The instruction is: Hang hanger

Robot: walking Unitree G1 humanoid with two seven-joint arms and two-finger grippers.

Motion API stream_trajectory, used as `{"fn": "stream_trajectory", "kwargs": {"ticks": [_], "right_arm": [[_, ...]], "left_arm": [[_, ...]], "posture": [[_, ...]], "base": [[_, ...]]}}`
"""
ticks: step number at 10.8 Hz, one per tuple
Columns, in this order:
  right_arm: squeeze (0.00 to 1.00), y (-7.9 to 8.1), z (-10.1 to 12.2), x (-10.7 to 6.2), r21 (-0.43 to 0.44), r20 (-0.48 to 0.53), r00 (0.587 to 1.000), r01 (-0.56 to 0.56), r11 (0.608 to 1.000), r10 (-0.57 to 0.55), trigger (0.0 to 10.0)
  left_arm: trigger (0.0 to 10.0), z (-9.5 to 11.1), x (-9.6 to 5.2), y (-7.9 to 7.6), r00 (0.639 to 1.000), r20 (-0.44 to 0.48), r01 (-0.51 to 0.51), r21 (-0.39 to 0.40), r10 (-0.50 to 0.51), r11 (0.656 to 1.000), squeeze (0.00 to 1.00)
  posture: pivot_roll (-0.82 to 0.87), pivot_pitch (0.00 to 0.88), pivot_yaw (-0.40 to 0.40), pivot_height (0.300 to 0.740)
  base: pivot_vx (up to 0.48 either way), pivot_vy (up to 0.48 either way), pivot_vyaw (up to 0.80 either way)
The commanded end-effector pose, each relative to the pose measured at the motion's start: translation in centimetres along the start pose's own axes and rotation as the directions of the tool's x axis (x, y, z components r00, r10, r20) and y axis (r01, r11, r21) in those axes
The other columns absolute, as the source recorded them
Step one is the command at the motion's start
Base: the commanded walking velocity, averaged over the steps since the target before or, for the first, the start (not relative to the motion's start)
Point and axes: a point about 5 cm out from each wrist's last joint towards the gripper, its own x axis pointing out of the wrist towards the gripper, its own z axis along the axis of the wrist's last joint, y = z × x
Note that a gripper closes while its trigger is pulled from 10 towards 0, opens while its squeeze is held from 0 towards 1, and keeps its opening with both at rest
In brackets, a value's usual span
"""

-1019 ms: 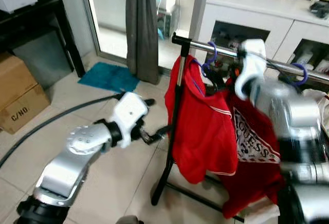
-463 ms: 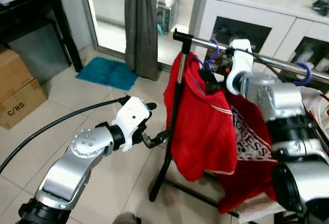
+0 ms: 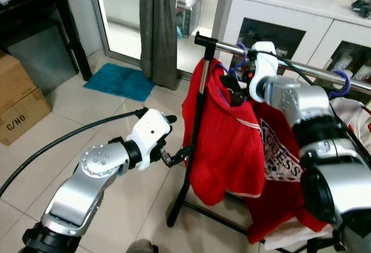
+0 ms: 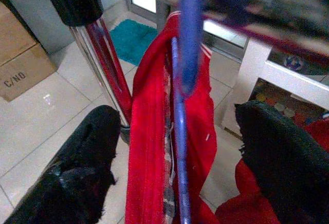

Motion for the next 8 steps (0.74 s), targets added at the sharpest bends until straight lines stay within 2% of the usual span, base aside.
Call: {"fn": "stream_trajectory", "kwargs": {"ticks": [1, 2, 3, 8], "right_arm": [[0.0, -0.15, 0.19, 0.12, -0.008, -0.004, 1.0, 0.008, 1.0, -0.008, 2.9], [0.0, -0.16, -0.04, 0.24, -0.008, -0.022, 1.0, 0.008, 1.0, -0.008, 0.8], [0.0, -0.18, -0.08, 0.36, -0.01, -0.031, 0.999, 0.009, 1.0, -0.009, 0.0], [0.0, -0.6, 0.23, 0.5, -0.003, -0.041, 0.999, 0.035, 0.999, -0.035, 0.0]], "left_arm": [[10.0, 0.21, 0.2, 0.1, 1.0, 0.001, -0.004, 0.015, 0.004, 1.0, 0.0], [10.0, 0.2, 0.24, 0.04, 1.0, 0.001, -0.007, 0.016, 0.007, 1.0, 0.0], [10.0, 0.2, 0.27, -0.05, 1.0, 0.001, -0.004, 0.018, 0.004, 1.0, 0.0], [10.0, 0.27, 0.51, 0.09, 1.0, -0.003, 0.0, 0.03, 0.001, 1.0, 0.0]], "posture": [[0.14, 0.0, -0.087, 0.74], [0.14, 0.0, -0.093, 0.74], [0.14, 0.0, -0.093, 0.74], [0.13, 0.0, -0.087, 0.74]], "base": [[0.0, 0.0, 0.0], [0.0, 0.0, 0.0], [0.0, 0.0, 0.0], [0.0, 0.0, 0.0]]}}
